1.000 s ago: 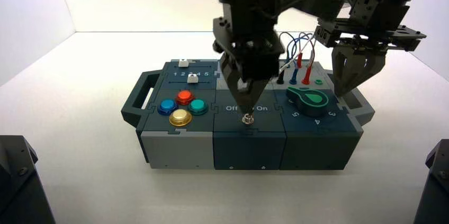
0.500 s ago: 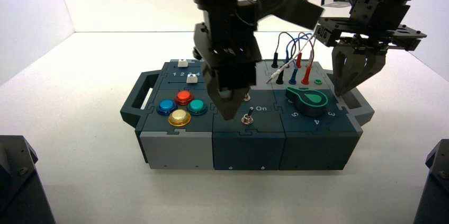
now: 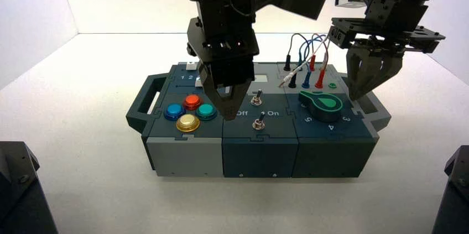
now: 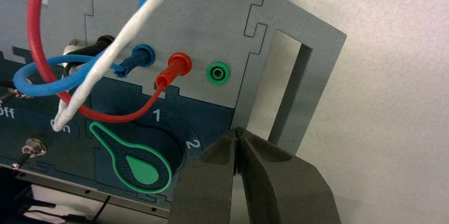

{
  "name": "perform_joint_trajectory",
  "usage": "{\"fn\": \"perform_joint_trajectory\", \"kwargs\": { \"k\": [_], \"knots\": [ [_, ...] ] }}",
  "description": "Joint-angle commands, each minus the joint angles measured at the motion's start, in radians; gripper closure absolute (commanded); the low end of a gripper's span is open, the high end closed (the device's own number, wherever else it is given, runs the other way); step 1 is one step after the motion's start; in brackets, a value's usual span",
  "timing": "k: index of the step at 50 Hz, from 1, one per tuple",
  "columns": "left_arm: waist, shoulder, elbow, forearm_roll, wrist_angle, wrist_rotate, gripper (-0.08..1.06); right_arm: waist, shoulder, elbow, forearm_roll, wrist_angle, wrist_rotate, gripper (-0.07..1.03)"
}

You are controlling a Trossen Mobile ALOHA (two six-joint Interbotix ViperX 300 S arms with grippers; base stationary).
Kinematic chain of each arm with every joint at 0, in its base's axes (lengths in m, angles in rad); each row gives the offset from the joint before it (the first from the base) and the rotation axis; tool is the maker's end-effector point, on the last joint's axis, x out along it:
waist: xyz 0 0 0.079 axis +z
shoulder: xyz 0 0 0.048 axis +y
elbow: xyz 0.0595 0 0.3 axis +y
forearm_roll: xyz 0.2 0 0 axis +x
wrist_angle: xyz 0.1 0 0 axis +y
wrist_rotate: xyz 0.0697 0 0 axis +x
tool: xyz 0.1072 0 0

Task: Flip the bottom switch on with the left gripper.

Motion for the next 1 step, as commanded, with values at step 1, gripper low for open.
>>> {"fn": "perform_joint_trajectory", "kwargs": {
  "k": [1],
  "knots": [
    [0.005,-0.041,-0.011,0.000,-0.003,-0.002,1.00,0.000,-0.006,-0.021,0.005,-0.003,-0.003,0.99]
  ]
}}
